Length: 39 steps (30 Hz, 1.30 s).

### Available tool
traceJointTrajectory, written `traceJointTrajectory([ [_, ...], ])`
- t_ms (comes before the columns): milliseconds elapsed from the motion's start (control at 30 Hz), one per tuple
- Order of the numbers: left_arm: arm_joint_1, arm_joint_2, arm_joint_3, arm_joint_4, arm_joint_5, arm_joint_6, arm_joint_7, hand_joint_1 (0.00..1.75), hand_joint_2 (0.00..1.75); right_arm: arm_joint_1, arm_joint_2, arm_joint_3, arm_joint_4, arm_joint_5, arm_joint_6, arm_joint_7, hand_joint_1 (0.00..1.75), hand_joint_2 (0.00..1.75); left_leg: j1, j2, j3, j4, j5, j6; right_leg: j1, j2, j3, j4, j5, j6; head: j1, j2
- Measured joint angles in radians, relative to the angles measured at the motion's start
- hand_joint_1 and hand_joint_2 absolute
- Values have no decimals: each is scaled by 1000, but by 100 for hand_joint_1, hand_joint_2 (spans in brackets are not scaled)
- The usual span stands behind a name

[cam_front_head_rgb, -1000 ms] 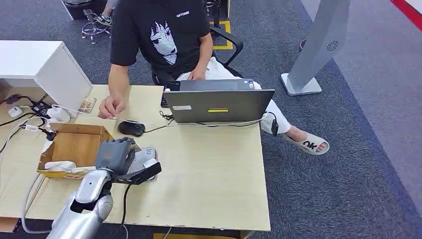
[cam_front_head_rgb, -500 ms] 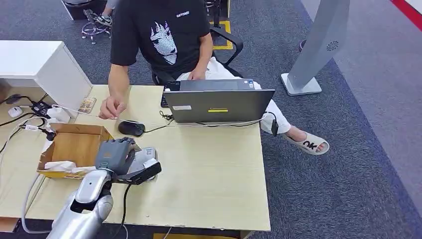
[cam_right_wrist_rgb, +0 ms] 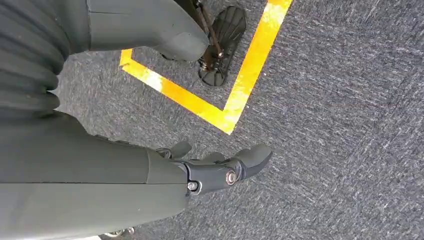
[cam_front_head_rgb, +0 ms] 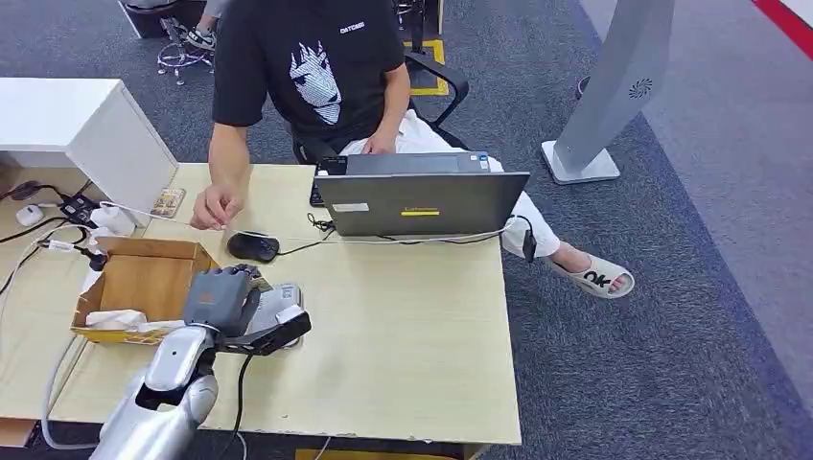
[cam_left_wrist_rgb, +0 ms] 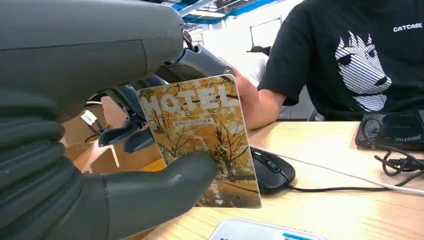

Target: Pass the card to the sensor for recognition and then transmit it.

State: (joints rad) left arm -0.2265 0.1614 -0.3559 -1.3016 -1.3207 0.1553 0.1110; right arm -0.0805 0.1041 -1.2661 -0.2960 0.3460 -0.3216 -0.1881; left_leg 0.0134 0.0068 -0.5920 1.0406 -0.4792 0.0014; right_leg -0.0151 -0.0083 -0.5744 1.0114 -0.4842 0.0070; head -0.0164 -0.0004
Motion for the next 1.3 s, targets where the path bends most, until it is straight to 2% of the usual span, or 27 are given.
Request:
traceJointTrajectory([
  [900,0,0,0,0,0,-1,0,175,175,0,0,0,0,0,0,0,0,175,0,0,0,0,0,0,0,0,0,0,0,0,0,0],
  [1033,19,10,0,-28,-18,-85,-63,175,175,-5,0,3,0,26,18,27,0,175,0,1,0,0,0,0,0,1,0,0,0,0,0,0],
  [1300,36,23,0,-64,-24,-102,-69,175,175,-14,0,3,3,30,19,34,0,175,0,0,0,0,0,0,0,0,0,0,0,0,0,0],
])
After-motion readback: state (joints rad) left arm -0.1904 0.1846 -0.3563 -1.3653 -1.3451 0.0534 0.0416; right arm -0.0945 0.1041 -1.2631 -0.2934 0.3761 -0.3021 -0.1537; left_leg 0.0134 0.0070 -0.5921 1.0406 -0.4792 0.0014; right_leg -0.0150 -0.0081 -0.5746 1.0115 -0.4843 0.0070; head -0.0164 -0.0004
